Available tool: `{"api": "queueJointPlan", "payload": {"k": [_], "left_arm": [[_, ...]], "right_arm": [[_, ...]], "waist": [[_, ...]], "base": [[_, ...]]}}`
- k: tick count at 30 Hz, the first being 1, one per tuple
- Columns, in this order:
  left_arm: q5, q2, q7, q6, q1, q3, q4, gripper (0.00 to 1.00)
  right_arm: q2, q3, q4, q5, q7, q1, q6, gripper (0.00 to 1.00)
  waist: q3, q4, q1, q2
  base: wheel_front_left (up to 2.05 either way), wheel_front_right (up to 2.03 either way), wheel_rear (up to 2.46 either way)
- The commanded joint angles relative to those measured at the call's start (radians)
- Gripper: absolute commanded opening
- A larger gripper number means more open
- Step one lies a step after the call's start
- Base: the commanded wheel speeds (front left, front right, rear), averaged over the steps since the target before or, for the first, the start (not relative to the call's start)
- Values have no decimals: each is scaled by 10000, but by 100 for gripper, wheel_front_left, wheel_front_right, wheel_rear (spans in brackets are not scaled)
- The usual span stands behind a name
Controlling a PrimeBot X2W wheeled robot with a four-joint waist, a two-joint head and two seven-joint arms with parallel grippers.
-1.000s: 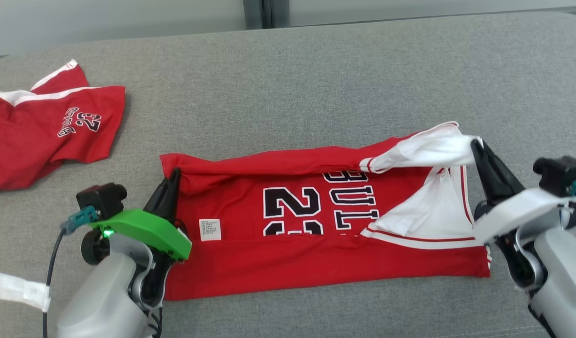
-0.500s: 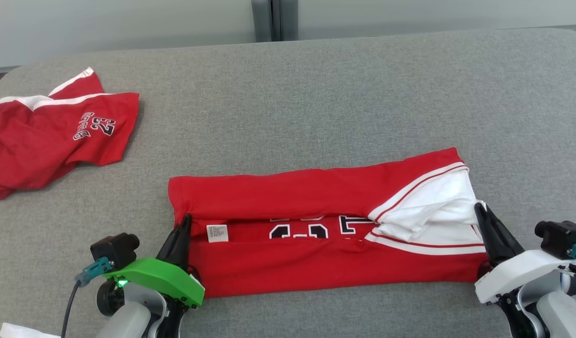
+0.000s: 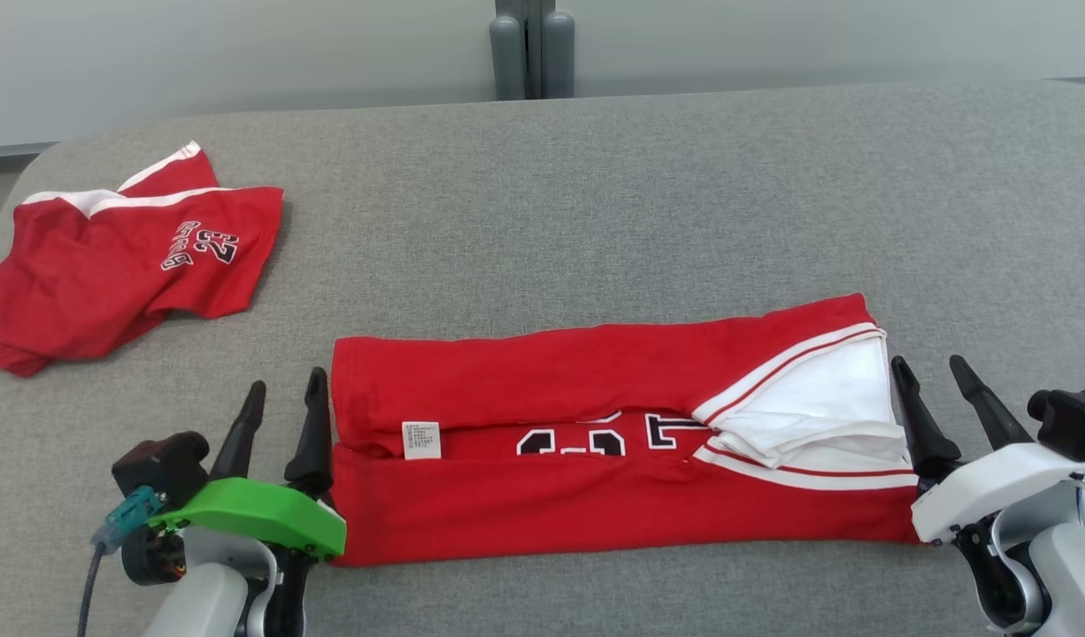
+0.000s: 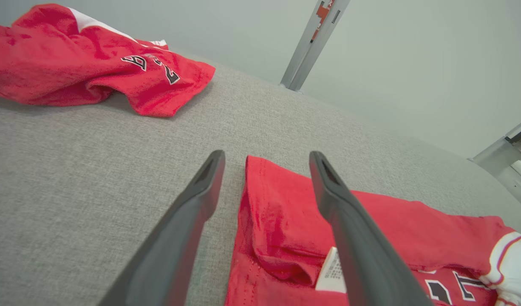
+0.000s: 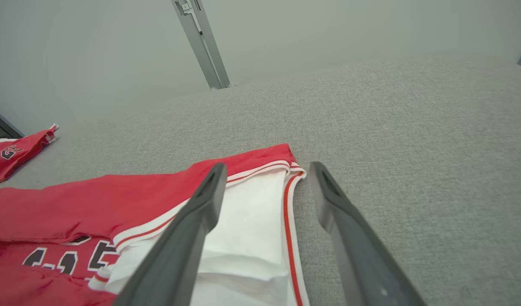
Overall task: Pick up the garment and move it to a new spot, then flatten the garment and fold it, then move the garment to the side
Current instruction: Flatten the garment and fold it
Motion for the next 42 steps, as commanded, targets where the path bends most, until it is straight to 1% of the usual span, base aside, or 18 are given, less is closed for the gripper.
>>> {"api": "queueJointPlan", "payload": {"k": [1, 5, 11, 15, 22, 23, 24, 25, 30, 35, 36, 42], "left_arm": [[456, -115, 0, 86, 280, 398, -264, 100], [1787, -402, 0, 134, 633, 1470, -979, 100], [3529, -940, -2, -101, 1026, 2723, -1595, 100], [4311, -1275, -3, -342, 1268, 3322, -1645, 100], [5247, -1670, -3, -739, 1628, 4103, -1579, 100], [5350, -1699, -3, -802, 1683, 4191, -1576, 100], [5451, -1740, -3, -828, 1755, 4296, -1561, 100], [5523, -1782, -3, -867, 1806, 4394, -1566, 100], [5695, -1932, -4, -1010, 1939, 4793, -1552, 100], [5834, -2001, -4, -1128, 1844, 4978, -1465, 100], [5855, -2015, -4, -1157, 1879, 5042, -1458, 100], [5830, -2037, -4, -1218, 2053, 5110, -1418, 100]], "right_arm": [[-27, -24, 153, -157, 121, -226, -17, 100], [49, 12, 717, -414, 470, -707, -16, 100], [166, 94, 1767, -721, 928, -1237, -17, 100], [237, 141, 2449, -760, 1165, -1433, -17, 100], [333, 518, 3339, -429, 1604, -1468, -17, 100], [363, 599, 3386, -327, 1669, -1440, -17, 93], [402, 721, 3394, -194, 1723, -1394, -16, 36], [416, 823, 3374, -102, 1771, -1367, -9, 1], [219, 1094, 3450, 246, 1691, -1511, -19, 0], [-178, 819, 3723, 494, 1443, -1810, -28, 0], [-411, 644, 3891, 573, 1348, -1858, -28, 0], [-1236, 108, 4207, 788, 1171, -1692, -20, 0]], "waist": [[-9, 37, 1, 0], [33, 155, 1, 0], [186, 397, 1, 0], [234, 522, 1, 0], [240, 659, 1, 0], [234, 662, 1, 0], [221, 660, 1, 0], [213, 652, 1, 0], [169, 598, 1, 0], [96, 547, 1, 0], [34, 512, 1, 0], [-150, 396, 1, 0]], "base": [[0, 0, 0], [0, 0, 0], [0, 0, 0], [0, 0, 0], [0, 0, 0], [0, 0, 0], [0, 0, 0], [0, 0, 0], [0, 0, 0], [0, 0, 0], [0, 0, 0], [0, 0, 0]]}}
